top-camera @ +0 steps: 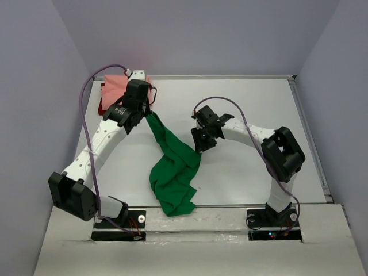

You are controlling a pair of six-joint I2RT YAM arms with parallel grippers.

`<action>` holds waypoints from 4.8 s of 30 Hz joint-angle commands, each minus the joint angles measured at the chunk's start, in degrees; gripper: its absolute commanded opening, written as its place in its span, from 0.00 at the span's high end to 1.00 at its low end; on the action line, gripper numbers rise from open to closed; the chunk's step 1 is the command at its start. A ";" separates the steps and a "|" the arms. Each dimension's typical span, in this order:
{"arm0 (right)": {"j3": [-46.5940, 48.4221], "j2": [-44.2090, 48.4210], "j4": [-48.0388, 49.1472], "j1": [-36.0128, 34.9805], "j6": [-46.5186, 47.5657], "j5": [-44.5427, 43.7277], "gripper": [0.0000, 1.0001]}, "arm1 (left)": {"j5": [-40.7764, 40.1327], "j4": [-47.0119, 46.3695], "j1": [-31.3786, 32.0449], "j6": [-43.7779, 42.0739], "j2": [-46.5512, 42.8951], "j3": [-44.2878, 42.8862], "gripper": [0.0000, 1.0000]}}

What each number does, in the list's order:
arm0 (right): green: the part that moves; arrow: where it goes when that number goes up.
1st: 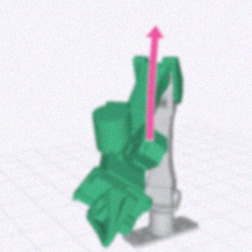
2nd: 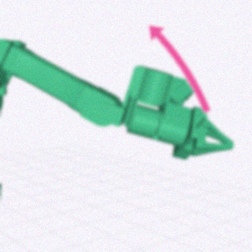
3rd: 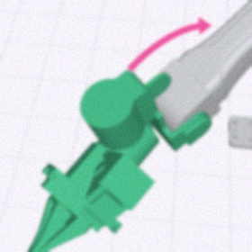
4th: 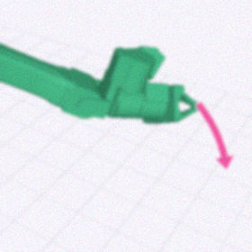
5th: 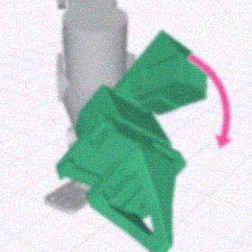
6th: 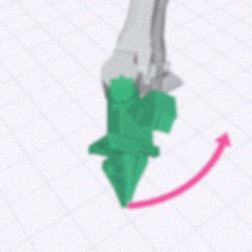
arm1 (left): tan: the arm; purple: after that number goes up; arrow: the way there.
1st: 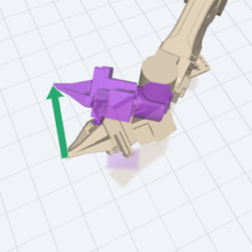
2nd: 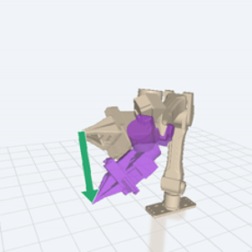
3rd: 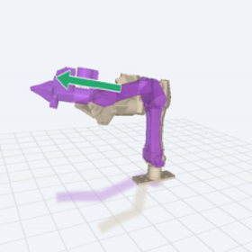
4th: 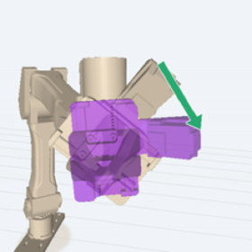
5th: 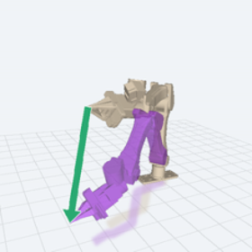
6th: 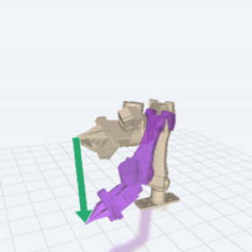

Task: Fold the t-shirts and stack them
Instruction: Flatten out the tshirt

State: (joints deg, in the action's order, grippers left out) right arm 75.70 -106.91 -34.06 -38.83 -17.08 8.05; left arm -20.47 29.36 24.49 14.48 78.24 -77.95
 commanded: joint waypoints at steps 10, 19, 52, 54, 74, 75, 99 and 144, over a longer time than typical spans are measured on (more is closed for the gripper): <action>4.46 -2.86 3.21 -0.02 -0.76 -1.46 0.59 | 1.04 -1.59 -0.06 -0.59 -3.88 0.87 1.00; 1.38 -1.99 4.01 -0.02 -1.99 -4.18 0.59 | 1.57 -1.59 0.03 -0.51 -4.32 1.40 1.00; -0.64 -5.59 5.15 -1.60 -1.99 3.64 0.64 | 2.01 -1.15 0.03 -1.03 -5.02 0.52 1.00; -0.99 -6.11 5.24 -1.60 -2.34 3.72 0.76 | 1.75 -0.98 -0.06 -1.12 -5.46 0.43 1.00; 10.21 9.59 -1.53 8.38 -3.87 -42.33 1.00 | 2.98 -2.38 0.03 0.11 -5.29 4.30 1.00; 12.69 10.40 -2.23 12.25 -2.36 -41.90 1.00 | 2.98 -2.30 -0.06 0.20 -5.37 4.30 1.00; 49.98 31.32 -21.04 10.64 13.91 -52.94 1.00 | 11.87 3.32 3.53 3.53 -19.96 -1.93 1.00; 50.96 33.41 -8.74 23.65 25.43 -39.50 1.00 | 6.76 9.83 -2.61 -3.58 -7.38 -30.96 1.00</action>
State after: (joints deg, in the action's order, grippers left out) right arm 129.60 -79.13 -44.66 -10.02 7.90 -24.95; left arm -12.47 40.16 21.08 11.57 79.59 -113.60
